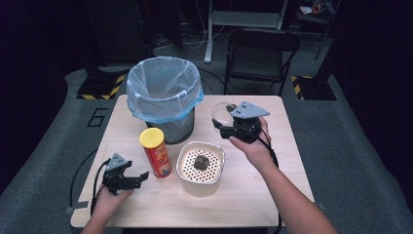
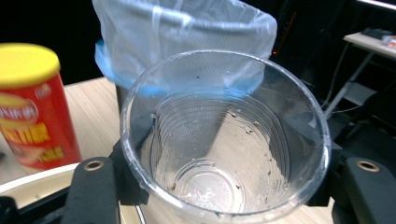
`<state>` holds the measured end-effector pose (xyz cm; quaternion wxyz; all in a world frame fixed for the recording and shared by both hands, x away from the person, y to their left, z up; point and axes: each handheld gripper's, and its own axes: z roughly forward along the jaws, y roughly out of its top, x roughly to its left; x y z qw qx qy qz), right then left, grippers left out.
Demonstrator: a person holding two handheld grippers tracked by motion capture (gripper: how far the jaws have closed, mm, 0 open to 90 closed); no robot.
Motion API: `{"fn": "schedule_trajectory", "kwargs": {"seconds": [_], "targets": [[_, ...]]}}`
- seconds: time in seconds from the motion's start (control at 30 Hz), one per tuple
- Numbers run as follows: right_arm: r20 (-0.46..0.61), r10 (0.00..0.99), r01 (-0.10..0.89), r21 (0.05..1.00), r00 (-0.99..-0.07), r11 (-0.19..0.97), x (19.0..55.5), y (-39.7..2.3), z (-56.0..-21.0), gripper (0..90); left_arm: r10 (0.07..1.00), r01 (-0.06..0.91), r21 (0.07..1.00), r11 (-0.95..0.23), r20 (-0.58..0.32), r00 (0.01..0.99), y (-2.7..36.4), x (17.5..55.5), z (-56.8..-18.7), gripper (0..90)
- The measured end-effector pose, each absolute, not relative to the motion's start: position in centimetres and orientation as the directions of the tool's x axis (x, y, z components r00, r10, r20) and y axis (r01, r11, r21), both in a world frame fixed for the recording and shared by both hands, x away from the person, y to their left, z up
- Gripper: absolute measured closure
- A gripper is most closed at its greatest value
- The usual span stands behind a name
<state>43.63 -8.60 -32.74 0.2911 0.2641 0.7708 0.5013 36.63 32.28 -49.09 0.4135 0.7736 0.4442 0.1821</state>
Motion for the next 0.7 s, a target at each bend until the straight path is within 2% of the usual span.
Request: {"fn": "schedule_trajectory", "kwargs": {"seconds": [0.17,0.47,0.7], "targets": [[-0.132,0.707,0.149,0.935,-0.695,0.322,45.1,-7.9,-29.5,34.3,0.839,0.544,0.796,-0.264,-0.089,0.536,32.2,36.6,-49.3,12.2],[-0.093,0.711,0.177,0.938,-0.697,0.297,46.3,-6.7,-25.9,34.2,0.843,0.563,0.783,-0.265,-0.095,0.529,32.4,36.8,-49.8,12.5],[-0.069,0.709,0.192,0.94,-0.702,0.281,47.3,-5.7,-23.8,33.9,0.868,0.594,0.765,-0.249,-0.095,0.487,33.1,37.3,-50.4,13.1]]}}
